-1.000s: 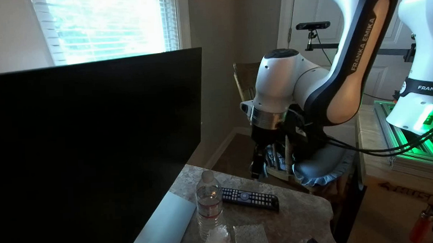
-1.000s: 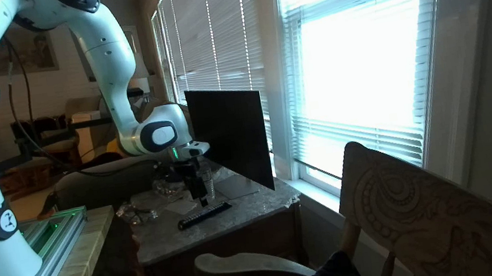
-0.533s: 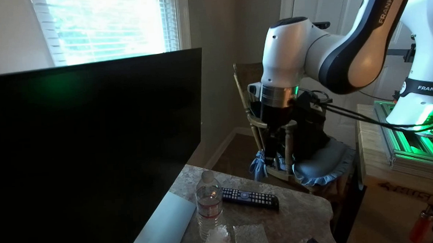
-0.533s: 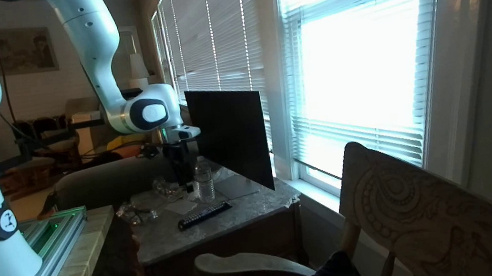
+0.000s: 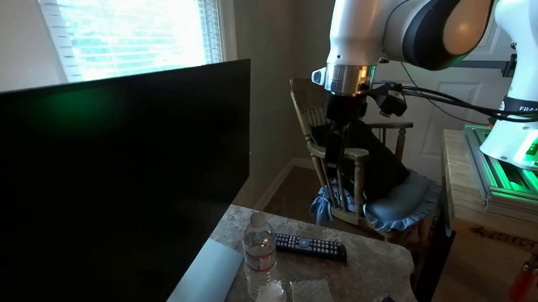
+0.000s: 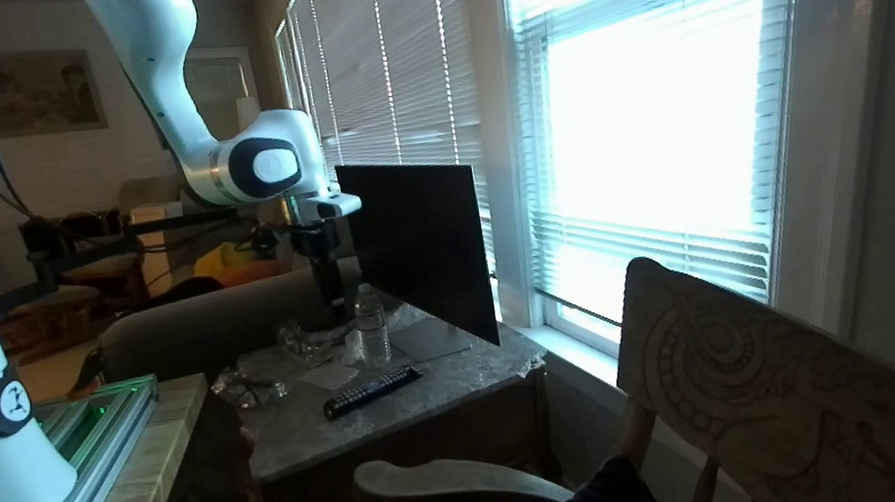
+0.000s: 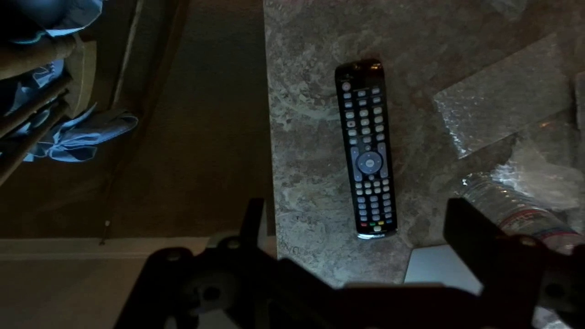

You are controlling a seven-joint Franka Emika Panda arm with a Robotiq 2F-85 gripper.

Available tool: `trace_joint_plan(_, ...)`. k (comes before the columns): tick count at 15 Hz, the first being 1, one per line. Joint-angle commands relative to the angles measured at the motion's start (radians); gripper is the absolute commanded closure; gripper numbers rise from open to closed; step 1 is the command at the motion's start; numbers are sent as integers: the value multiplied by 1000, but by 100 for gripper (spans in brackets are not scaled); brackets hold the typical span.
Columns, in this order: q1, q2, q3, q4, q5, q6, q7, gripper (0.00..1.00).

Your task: Move the remote control to the table.

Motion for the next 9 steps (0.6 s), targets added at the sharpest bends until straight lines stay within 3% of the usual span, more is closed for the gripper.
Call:
trace_joint_plan(1, -81, -14, 68, -5, -61, 2, 44, 0)
trace_joint_plan(9, -82, -19, 73, -12, -60, 2, 49, 0)
